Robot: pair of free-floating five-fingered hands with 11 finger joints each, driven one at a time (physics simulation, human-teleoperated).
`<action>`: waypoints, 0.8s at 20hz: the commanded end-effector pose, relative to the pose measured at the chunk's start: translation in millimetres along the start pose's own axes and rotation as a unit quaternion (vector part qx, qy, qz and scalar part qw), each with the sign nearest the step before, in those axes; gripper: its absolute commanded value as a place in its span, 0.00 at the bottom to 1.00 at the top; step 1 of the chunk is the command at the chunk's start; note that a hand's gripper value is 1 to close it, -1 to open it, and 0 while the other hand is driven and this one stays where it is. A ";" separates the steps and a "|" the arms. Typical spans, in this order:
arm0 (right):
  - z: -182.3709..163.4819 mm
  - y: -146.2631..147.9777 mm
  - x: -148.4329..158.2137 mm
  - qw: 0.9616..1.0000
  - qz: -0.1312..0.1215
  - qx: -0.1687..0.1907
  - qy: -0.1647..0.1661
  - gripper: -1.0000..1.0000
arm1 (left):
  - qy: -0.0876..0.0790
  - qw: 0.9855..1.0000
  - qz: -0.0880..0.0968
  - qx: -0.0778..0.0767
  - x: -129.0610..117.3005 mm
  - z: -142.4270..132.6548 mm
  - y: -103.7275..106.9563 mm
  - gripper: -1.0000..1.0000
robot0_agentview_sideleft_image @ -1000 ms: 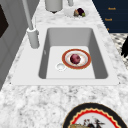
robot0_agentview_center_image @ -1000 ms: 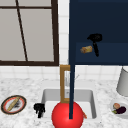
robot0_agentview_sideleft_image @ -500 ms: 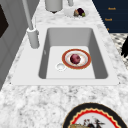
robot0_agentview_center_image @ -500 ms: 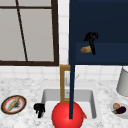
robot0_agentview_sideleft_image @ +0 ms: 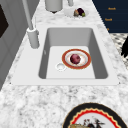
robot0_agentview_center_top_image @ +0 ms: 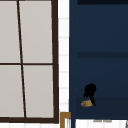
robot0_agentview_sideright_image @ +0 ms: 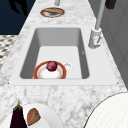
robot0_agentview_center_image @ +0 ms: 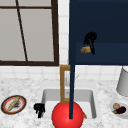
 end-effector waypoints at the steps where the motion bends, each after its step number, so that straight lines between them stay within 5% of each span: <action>1: -20.0 -3.0 4.5 0.999 0.028 0.039 0.004 0.00 | 0.000 1.000 0.000 0.000 0.0 0.0 0.0 0.50; 5: -47.8 -11.6 11.3 0.999 0.024 0.045 0.016 0.00 | 0.000 1.000 0.000 0.000 0.0 0.0 0.0 0.50; 12: -93.8 -3.7 28.3 0.997 0.055 0.042 0.039 0.00 | 0.000 1.000 0.000 0.000 0.0 0.0 0.0 0.50; 16: -119.5 18.5 16.5 0.998 0.055 0.020 0.012 0.00 | 0.000 1.000 0.000 0.000 0.0 0.0 0.0 0.50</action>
